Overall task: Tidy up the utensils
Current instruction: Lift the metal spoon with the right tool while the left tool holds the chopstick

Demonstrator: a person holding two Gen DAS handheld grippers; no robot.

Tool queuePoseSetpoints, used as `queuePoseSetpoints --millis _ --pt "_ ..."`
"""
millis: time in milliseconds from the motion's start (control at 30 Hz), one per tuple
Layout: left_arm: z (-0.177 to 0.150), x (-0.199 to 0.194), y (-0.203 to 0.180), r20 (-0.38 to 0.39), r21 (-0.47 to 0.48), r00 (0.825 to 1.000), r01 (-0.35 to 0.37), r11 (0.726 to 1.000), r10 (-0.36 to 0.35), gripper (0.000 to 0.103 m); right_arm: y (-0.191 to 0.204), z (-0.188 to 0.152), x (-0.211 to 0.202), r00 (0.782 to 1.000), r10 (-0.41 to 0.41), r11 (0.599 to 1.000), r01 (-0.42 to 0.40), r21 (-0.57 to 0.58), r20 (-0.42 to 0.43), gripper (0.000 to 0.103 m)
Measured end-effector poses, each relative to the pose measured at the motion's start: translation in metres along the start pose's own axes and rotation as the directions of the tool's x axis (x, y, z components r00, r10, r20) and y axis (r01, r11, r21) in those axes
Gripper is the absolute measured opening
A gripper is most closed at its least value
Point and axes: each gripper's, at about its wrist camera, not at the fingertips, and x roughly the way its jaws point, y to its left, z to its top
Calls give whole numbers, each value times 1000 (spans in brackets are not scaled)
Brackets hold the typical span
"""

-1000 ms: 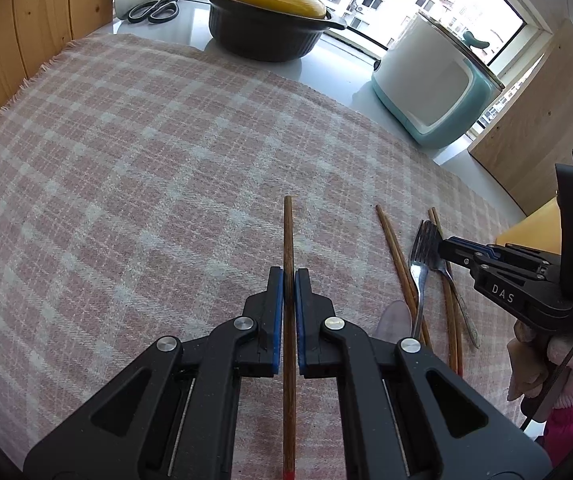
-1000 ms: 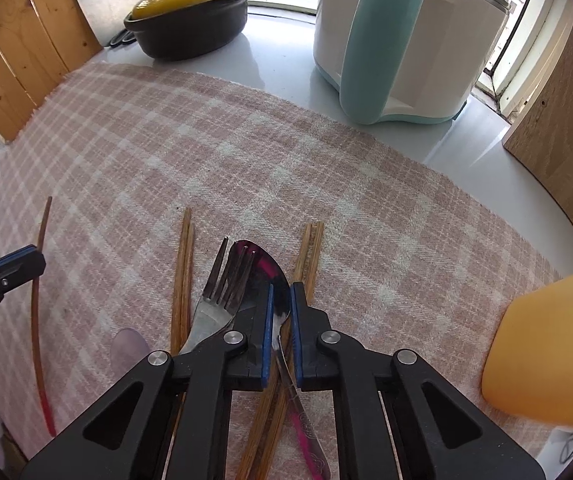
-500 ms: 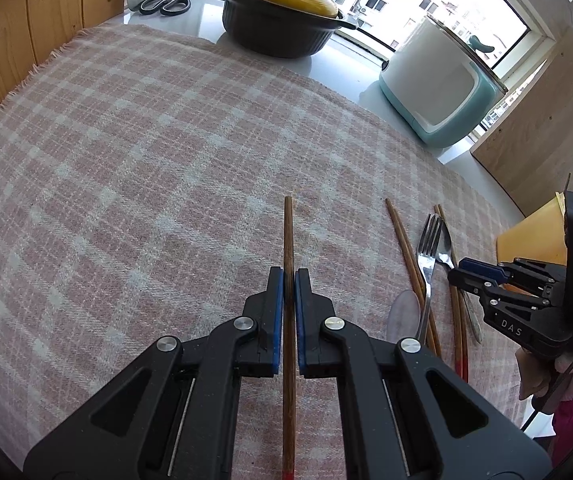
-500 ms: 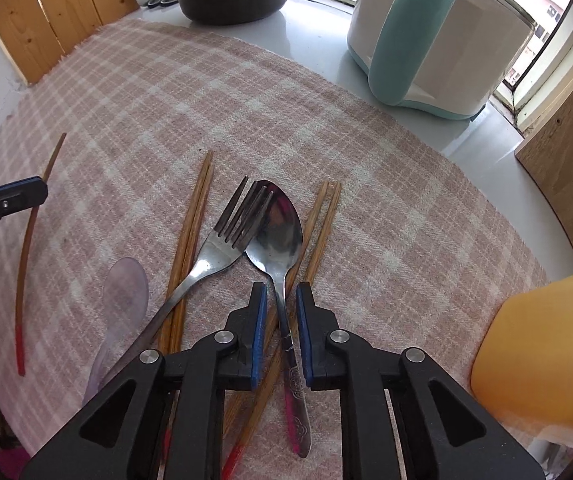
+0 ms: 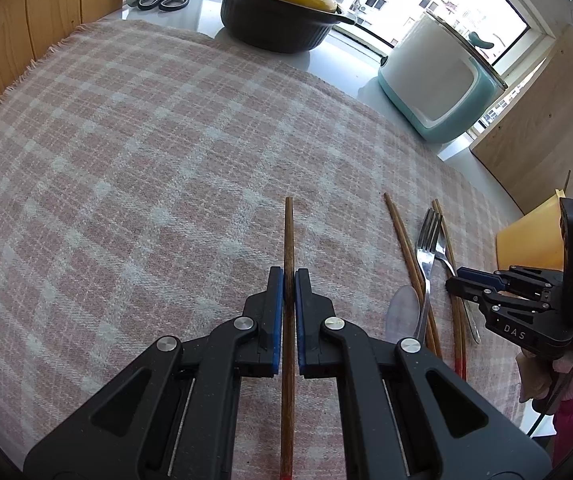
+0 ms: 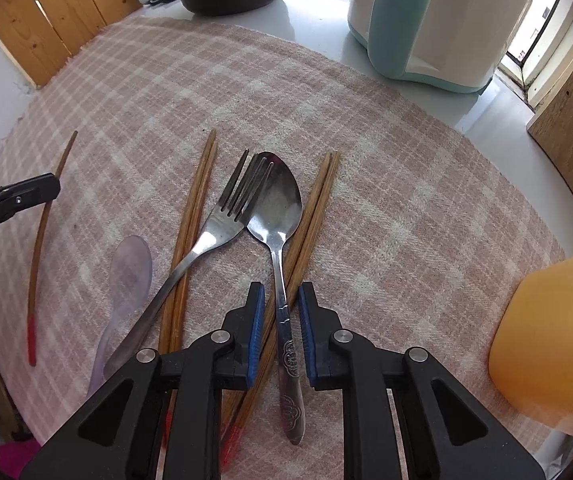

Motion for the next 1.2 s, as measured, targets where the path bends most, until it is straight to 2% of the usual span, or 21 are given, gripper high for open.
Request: queuePoseSetpoints --millis 200,267,300,367,567,833,1000,1200 --pt "-1 3 0 -4 0 1000 -3 1000 3 3 11 1 -1 999 -43 998 44 -39 4 13" --pt "-1 3 1 -4 -5 1000 -1 1000 1 3 11 -1 -5 999 -42 998 42 -38 7 9" --pt "-1 3 1 -4 -6 1000 -2 1000 2 3 10 -1 -8 999 -44 998 44 -35 14 4" --pt "-1 4 0 -5 -6 1000 -2 1000 2 3 9 -2 -12 1000 -23 999 24 -33 7 2" --pt "0 6 -2 -8 -1 1000 2 1000 -2 3 16 0 -11 999 -33 996 33 -78 -3 3" --pt "0 5 -2 -7 -4 1000 -2 1000 2 3 27 11 -7 999 33 994 -36 -103 -31 5" --pt "2 2 4 -3 -13 1000 -5 1000 5 3 46 21 5 999 -11 989 7 -145 -30 5" --pt "3 -1 9 1 -24 1000 -7 1000 7 3 49 30 15 999 -17 990 10 -139 -48 14"
